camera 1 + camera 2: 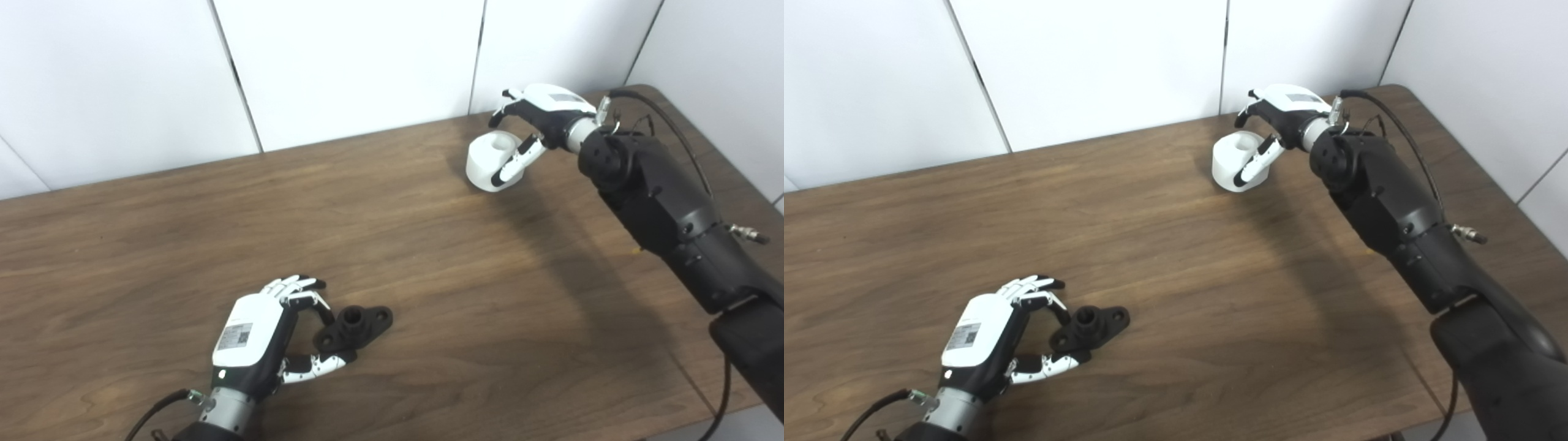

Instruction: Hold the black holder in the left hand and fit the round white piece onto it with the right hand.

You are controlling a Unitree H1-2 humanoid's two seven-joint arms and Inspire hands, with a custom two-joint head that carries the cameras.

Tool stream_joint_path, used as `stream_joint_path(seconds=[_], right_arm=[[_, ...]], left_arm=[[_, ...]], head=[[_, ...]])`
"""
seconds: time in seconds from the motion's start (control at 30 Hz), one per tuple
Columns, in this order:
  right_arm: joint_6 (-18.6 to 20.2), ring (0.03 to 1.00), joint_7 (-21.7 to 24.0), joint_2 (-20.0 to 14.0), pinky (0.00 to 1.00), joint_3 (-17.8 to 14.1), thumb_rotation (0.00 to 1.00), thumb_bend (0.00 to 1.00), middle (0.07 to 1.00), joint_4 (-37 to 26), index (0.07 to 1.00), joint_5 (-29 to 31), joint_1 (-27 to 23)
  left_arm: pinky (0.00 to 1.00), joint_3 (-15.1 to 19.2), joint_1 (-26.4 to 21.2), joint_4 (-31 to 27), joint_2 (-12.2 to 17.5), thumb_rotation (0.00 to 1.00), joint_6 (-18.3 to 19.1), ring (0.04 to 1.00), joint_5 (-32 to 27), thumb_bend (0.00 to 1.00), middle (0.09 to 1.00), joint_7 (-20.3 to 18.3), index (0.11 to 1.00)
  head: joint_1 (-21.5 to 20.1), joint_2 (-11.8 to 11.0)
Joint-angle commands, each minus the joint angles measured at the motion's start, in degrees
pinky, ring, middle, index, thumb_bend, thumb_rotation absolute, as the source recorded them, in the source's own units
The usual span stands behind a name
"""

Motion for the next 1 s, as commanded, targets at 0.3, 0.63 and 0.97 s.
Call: stream_joint_path(seconds=[0.3,0.63,0.97], right_arm=[[-1.07,1.000,0.16,-1.32,1.00,-0.39,0.34,1.00,1.000,-1.37,0.733,-0.44,-2.69],[-1.46,1.000,0.27,-1.24,1.00,-0.64,0.31,1.00,1.000,-1.40,0.721,0.07,-2.53],[-2.18,1.000,-0.81,-0.91,1.00,-1.17,0.27,0.96,0.976,-0.98,0.662,0.67,-2.42]], left_arm=[[0.85,-1.35,2.42,4.19,0.82,0.05,4.50,0.862,1.96,0.52,0.801,-4.79,0.489],[0.86,-1.43,2.32,4.04,0.89,0.05,4.60,0.863,1.90,0.52,0.803,-5.16,0.489],[0.85,-1.62,2.26,3.71,0.96,0.05,4.96,0.863,2.06,0.52,0.803,-5.34,0.489]], head=[[0.01,0.28],[-0.06,0.38],[-0.09,0.54]])
